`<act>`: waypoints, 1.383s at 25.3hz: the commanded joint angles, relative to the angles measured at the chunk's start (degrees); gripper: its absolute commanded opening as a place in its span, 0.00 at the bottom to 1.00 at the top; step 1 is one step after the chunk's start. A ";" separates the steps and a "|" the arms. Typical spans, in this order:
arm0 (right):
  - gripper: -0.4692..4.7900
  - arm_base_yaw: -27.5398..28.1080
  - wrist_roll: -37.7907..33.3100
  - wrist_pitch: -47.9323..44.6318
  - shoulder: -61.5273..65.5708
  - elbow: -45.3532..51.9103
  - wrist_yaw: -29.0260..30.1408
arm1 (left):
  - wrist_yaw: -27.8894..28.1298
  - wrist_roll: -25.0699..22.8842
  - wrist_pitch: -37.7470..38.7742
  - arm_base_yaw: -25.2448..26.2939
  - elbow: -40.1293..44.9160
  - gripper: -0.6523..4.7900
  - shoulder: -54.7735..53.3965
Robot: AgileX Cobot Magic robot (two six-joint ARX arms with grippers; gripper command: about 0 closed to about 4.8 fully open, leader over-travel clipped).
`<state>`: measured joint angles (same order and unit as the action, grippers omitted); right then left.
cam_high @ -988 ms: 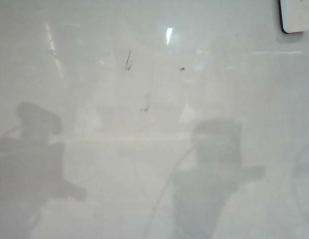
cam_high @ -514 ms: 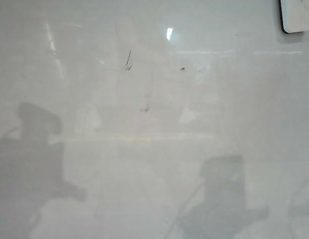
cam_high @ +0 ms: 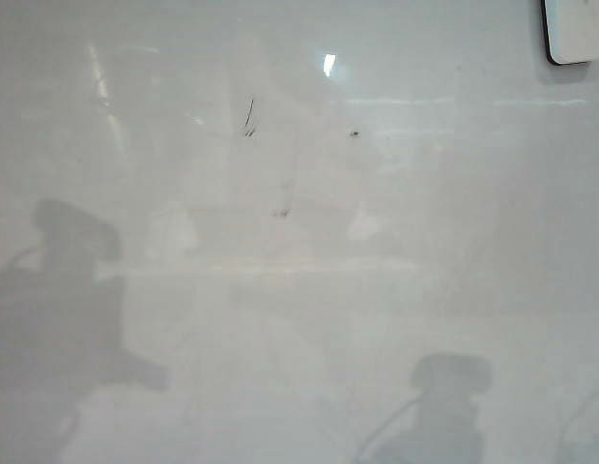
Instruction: Grab the whiteboard eraser that is attached to the surface of the whiteboard and use it to clean the writing on the whiteboard.
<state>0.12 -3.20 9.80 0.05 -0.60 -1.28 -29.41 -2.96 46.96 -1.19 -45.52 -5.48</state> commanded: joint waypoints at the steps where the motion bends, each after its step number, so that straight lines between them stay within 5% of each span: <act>1: 0.08 -0.09 -0.17 -0.63 -0.02 -0.24 -0.07 | -0.22 0.00 -0.72 -0.02 -0.09 0.12 -0.07; 22: 0.08 -0.04 -0.17 -0.61 -0.02 -0.42 -0.04 | -0.20 0.00 -0.72 -0.02 -0.09 0.12 -0.07; 26: 0.08 -0.04 -0.17 -0.63 -0.02 -0.42 -0.04 | 0.74 -4.90 -1.79 -0.09 0.52 0.12 0.70; 31: 0.08 -0.04 -0.17 -0.63 -0.02 -0.42 -0.04 | 8.13 -7.04 -13.86 -0.07 10.45 0.12 4.24; 35: 0.08 -0.04 -0.17 -0.50 -0.02 -0.42 -0.04 | 15.69 -3.08 -23.93 0.04 20.41 0.12 5.03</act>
<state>0.14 -3.22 9.93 0.05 -0.69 -1.32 -16.60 -8.32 28.05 -1.21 -26.68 -0.30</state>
